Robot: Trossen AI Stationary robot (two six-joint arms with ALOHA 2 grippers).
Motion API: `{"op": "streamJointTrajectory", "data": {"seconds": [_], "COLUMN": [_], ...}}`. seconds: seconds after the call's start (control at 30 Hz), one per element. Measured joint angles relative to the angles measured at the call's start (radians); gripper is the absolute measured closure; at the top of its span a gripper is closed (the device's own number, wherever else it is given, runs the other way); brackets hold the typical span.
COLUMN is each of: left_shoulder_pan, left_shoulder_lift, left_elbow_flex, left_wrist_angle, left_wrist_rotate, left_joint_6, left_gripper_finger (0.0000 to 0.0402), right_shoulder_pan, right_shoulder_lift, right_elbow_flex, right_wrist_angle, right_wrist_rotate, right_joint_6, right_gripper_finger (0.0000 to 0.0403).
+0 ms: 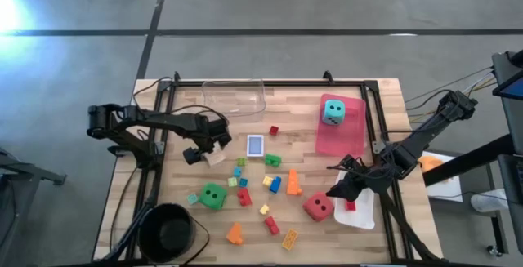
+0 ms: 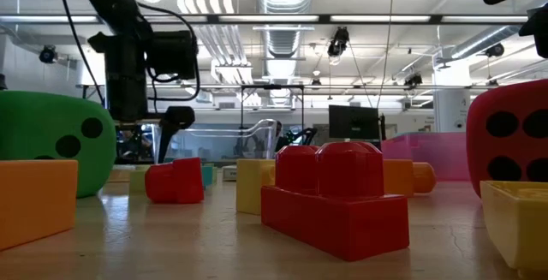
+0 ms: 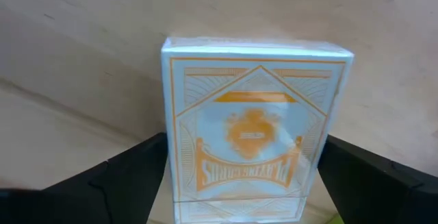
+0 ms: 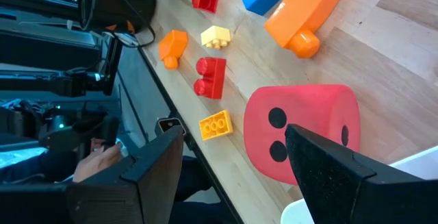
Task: Pick & Place Toys
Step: Put the orange deck of cards box into the transparent bin
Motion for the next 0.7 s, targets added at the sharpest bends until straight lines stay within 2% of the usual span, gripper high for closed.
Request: {"op": "streamJointTrajectory", "data": {"seconds": [0.13,0.3,0.7], "left_shoulder_pan": [0.0,-0.002,-0.003], "left_shoulder_lift": [-0.004,-0.004,-0.016], "left_elbow_flex": [-0.025,-0.025,-0.021], "left_wrist_angle": [0.026,0.023,0.022], "left_wrist_rotate": [0.017,0.017,0.009], "left_joint_6": [-0.003,-0.004,0.009], "left_gripper_finger": [0.0055,0.0102,0.0103], "right_shoulder_pan": [0.0,0.0,0.0], "right_shoulder_lift": [0.0,0.0,0.0], "right_elbow_flex": [0.0,0.0,0.0], "right_wrist_angle": [0.0,0.0,0.0], "right_wrist_rotate": [0.0,0.0,0.0], "right_joint_6": [0.0,0.001,0.0], "right_gripper_finger": [0.0151,0.0151,0.0151]}}
